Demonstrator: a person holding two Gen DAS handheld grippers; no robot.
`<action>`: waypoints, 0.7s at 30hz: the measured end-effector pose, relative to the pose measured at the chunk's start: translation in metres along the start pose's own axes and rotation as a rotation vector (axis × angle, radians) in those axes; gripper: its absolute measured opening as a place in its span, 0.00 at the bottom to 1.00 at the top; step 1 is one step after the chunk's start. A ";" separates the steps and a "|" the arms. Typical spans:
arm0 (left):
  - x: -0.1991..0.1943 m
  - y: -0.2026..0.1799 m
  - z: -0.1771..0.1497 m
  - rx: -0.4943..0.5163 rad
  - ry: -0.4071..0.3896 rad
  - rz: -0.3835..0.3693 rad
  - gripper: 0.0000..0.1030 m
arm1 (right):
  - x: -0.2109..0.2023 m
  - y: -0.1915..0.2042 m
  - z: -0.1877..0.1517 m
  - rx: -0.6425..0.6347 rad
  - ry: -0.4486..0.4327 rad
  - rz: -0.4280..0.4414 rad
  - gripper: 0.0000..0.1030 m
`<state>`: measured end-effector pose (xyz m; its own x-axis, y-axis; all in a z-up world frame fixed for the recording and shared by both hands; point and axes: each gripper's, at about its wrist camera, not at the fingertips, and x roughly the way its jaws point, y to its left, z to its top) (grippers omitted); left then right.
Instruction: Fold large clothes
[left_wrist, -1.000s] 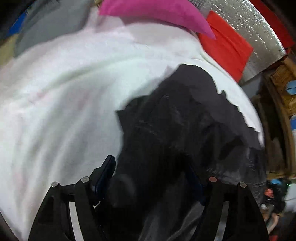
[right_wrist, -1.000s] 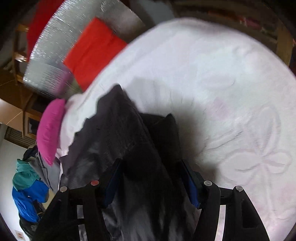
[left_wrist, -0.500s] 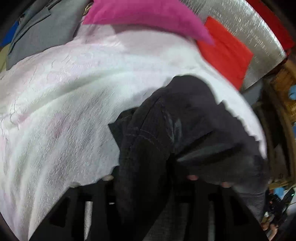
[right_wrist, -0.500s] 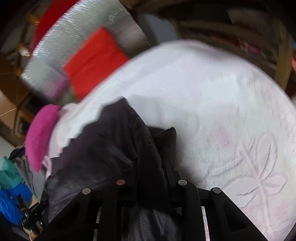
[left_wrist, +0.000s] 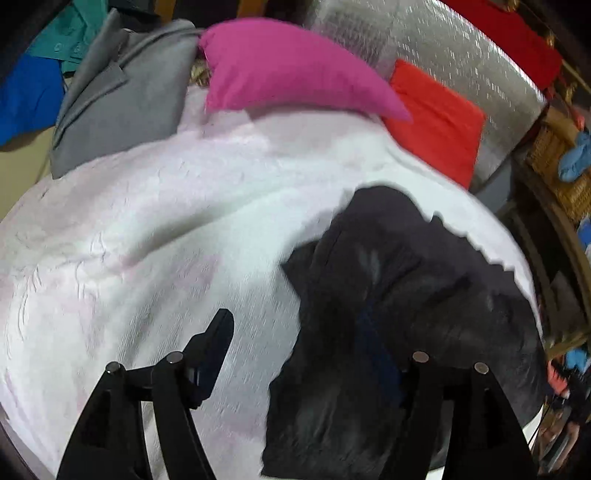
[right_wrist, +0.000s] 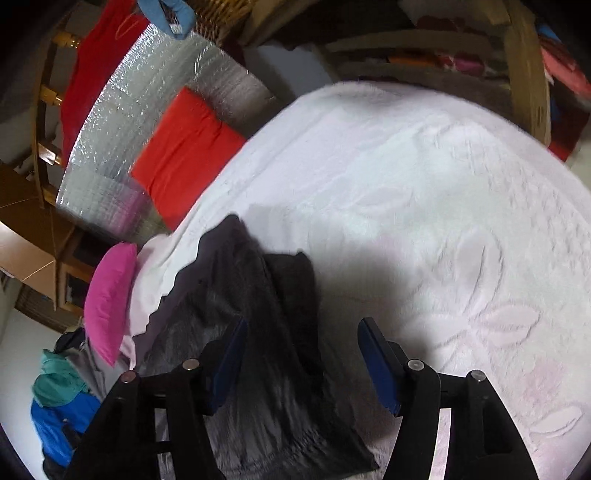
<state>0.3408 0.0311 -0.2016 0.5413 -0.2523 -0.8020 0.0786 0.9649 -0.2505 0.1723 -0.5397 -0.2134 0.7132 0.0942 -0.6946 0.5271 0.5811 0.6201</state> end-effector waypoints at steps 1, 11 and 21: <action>0.004 0.000 -0.002 0.010 0.031 0.000 0.70 | 0.004 0.002 -0.003 -0.013 0.023 -0.008 0.62; 0.041 0.000 -0.009 0.008 0.141 0.006 0.72 | 0.024 0.016 -0.016 -0.031 0.092 -0.075 0.31; 0.004 -0.052 -0.016 0.256 -0.070 0.237 0.72 | 0.017 0.022 -0.014 -0.047 0.072 -0.099 0.33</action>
<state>0.3254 -0.0217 -0.2006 0.6249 -0.0218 -0.7804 0.1461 0.9852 0.0895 0.1892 -0.5142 -0.2165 0.6229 0.0913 -0.7770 0.5696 0.6278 0.5304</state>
